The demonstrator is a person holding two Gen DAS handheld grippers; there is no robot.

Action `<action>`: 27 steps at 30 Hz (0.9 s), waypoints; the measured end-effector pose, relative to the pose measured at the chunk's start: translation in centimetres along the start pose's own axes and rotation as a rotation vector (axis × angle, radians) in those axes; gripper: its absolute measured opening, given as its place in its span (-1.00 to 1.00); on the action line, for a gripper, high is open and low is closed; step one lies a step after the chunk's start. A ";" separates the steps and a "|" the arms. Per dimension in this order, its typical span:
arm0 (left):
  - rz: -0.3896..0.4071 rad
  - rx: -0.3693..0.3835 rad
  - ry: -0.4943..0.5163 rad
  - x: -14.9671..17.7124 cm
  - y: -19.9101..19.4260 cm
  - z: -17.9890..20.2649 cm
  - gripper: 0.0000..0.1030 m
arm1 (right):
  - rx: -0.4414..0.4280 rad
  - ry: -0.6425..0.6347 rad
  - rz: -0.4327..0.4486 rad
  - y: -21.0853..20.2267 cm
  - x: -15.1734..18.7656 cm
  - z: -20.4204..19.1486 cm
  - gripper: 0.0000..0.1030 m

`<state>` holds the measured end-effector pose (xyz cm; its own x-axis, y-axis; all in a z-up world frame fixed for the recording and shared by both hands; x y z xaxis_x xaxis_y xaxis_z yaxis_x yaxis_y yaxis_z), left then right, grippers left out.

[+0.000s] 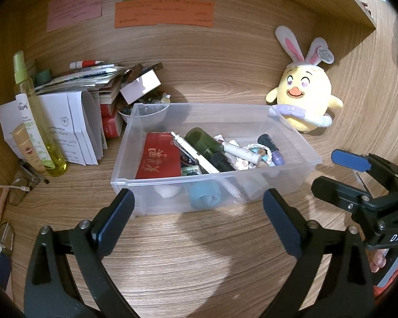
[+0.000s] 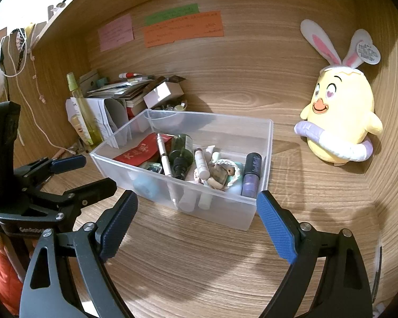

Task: Organize objects

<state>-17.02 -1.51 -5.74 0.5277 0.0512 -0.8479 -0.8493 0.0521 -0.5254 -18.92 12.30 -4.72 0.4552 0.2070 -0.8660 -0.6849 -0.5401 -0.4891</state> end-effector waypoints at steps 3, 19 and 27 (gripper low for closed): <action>-0.002 0.003 0.000 0.0 0.0 0.2 0.96 | 0.001 0.006 -0.001 0.0 0.1 -0.1 0.74; -0.024 0.039 -0.022 0.5 0.2 0.4 0.97 | 0.007 0.016 0.001 0.0 0.3 -0.1 0.74; -0.007 0.034 -0.006 0.4 0.1 0.6 0.98 | 0.008 0.017 -0.007 0.2 0.5 -0.3 0.74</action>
<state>-16.89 -0.89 -6.08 0.5338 0.0567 -0.8437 -0.8445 0.0865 -0.5285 -18.66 12.08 -5.18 0.4698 0.1965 -0.8606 -0.6861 -0.5322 -0.4960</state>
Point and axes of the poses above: each gripper's, at about its wrist camera, not at the fingertips, and y roughly the way its jaws point, z to its right, x to its underside, the point moved 10 cm from there along y, roughly the way its jaws point, and after that the axes turned 7 degrees about z, right-handed, at the moved point
